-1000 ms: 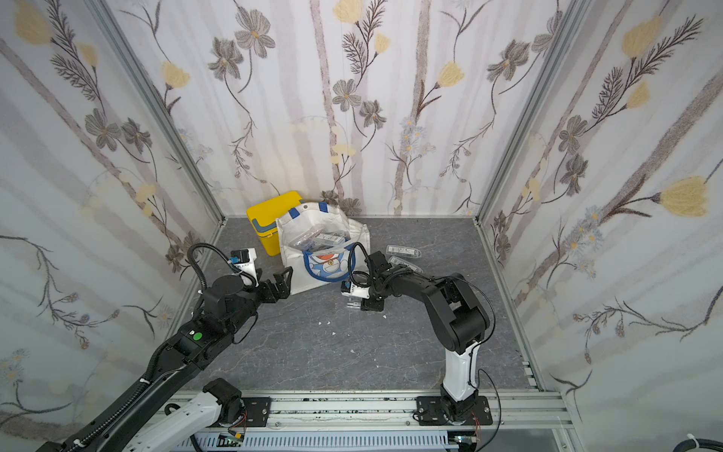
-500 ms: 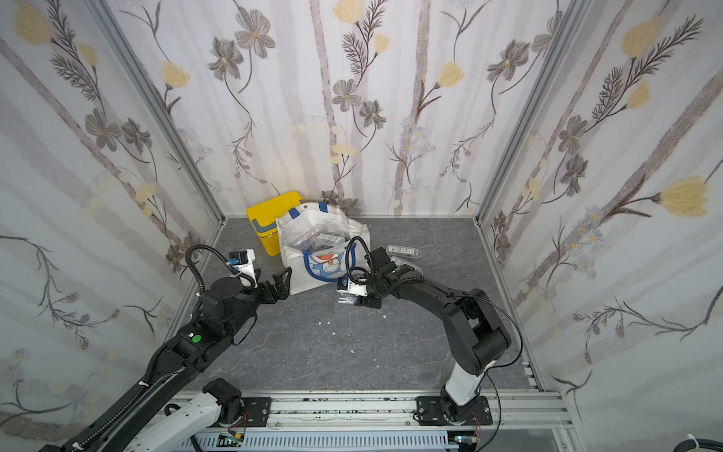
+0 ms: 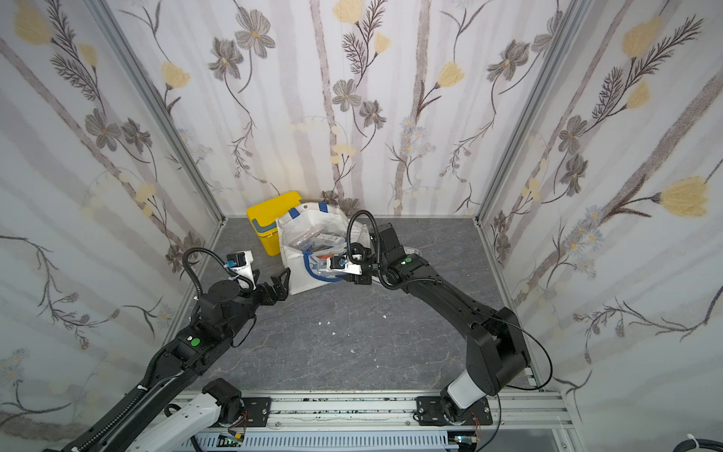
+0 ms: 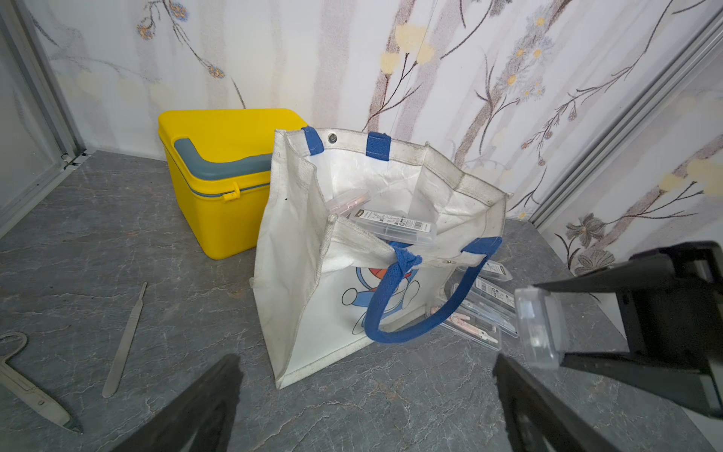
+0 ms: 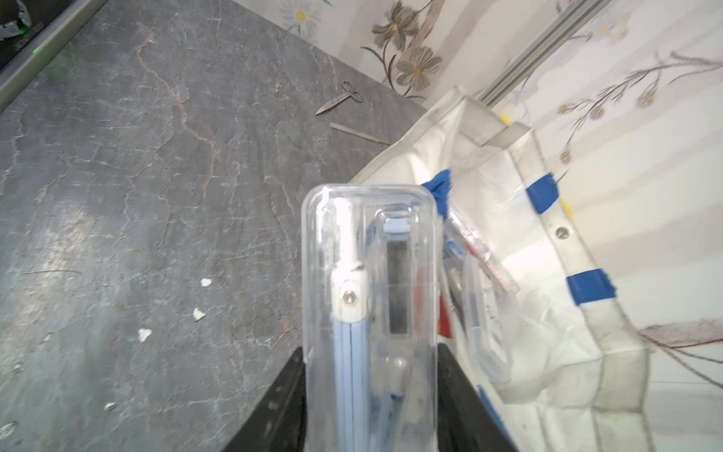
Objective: Put the compass set into the canvas bag
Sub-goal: Place the compass set in the canvas bag.
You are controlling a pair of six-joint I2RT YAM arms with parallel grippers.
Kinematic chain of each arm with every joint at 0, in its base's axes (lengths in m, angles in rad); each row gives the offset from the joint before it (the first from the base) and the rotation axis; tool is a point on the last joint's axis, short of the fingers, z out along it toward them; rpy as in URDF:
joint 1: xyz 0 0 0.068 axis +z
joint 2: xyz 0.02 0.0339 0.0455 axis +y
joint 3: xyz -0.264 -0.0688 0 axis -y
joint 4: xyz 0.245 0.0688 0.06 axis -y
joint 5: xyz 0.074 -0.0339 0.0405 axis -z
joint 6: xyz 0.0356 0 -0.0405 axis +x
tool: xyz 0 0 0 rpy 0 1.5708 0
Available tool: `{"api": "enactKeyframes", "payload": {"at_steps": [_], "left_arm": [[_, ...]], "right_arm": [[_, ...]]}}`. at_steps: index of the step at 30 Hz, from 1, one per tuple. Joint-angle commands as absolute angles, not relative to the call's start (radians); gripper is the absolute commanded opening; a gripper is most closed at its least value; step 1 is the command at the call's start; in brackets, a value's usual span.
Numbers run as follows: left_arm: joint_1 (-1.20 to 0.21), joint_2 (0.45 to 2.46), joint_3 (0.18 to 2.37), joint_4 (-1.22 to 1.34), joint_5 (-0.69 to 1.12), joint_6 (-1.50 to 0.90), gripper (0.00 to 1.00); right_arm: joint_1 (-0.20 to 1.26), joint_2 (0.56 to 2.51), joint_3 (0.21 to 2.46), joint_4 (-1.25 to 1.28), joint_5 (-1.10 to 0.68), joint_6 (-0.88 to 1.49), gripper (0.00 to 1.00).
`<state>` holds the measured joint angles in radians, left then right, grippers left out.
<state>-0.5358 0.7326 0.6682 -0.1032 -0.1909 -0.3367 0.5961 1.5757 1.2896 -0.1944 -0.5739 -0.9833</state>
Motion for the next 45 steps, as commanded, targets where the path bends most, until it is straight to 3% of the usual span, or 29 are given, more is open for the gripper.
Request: {"api": "enactKeyframes", "payload": {"at_steps": [1, 21, 45], "left_arm": [[-0.535, 0.726, 0.665, -0.076, -0.207, -0.347, 1.00], [-0.533, 0.693, 0.639, -0.109, -0.222, -0.377, 1.00], [-0.534, 0.655, 0.624, -0.120, -0.239, -0.365, 1.00]], "right_arm": [[0.595, 1.628, 1.356, -0.133, -0.599, -1.021, 0.44], [0.569, 2.051, 1.724, 0.095, -0.510, -0.983, 0.45], [0.569, 2.128, 1.738, 0.067, -0.456, -0.992, 0.54]]}}
